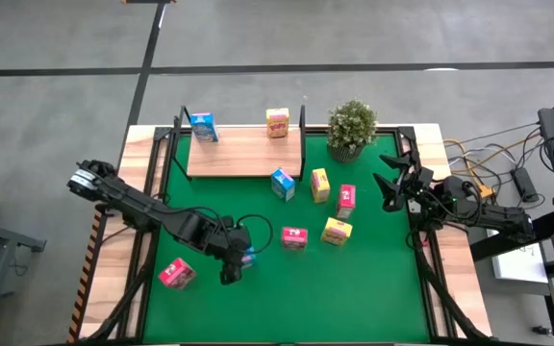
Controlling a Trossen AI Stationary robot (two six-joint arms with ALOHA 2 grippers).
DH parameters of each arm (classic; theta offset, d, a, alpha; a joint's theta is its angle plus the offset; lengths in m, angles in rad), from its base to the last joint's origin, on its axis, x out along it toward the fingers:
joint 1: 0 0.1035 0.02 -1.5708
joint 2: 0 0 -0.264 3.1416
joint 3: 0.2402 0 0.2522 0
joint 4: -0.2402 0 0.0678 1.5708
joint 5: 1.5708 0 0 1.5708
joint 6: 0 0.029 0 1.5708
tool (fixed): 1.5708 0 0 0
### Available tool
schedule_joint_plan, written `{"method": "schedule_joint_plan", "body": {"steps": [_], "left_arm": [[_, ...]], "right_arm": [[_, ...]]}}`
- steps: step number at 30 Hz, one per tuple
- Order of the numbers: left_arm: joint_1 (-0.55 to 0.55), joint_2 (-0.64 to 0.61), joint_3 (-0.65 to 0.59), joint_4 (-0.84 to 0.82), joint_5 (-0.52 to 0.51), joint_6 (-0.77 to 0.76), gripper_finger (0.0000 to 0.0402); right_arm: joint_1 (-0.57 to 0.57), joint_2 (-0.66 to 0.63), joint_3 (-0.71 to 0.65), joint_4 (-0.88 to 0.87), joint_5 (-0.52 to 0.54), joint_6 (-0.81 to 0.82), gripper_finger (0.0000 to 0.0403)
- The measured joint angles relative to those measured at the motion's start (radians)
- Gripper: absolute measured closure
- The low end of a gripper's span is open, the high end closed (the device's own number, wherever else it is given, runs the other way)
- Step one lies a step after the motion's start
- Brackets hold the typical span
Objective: Stack cereal on shelf
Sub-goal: Put the bottom blue cereal box aligned with the other blue cereal box on the shelf
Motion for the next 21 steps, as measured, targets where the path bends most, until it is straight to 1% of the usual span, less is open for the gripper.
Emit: {"method": "schedule_joint_plan", "body": {"steps": [4,7,10,14,17,21], "left_arm": [[0.0,-0.002,0.007,-0.014,0.0,0.005,0.0234],[0.002,-0.002,0.011,-0.014,0.0,0.012,0.025],[0.002,-0.002,0.011,-0.015,0.001,0.015,0.0258],[0.005,-0.007,0.017,-0.022,0.008,0.051,0.0259],[0.011,-0.007,0.069,-0.093,0.011,0.118,0.0256],[0.042,-0.007,0.184,-0.238,0.008,0.286,0.0255]], "right_arm": [[0.0,0.0,0.0,0.0,0.0,0.0,0.0129],[0.0,0.0,0.0,0.0,0.0,0.0,0.0129],[0.0,0.0,0.0,0.0,0.0,0.0,0.0129],[0.0,0.0,0.0,0.0,0.0,0.0,0.0129],[0.0,0.0,0.0,0.0,0.0,0.0,0.0129],[0.0,0.0,0.0,0.0,0.0,0.001,0.0129]]}}
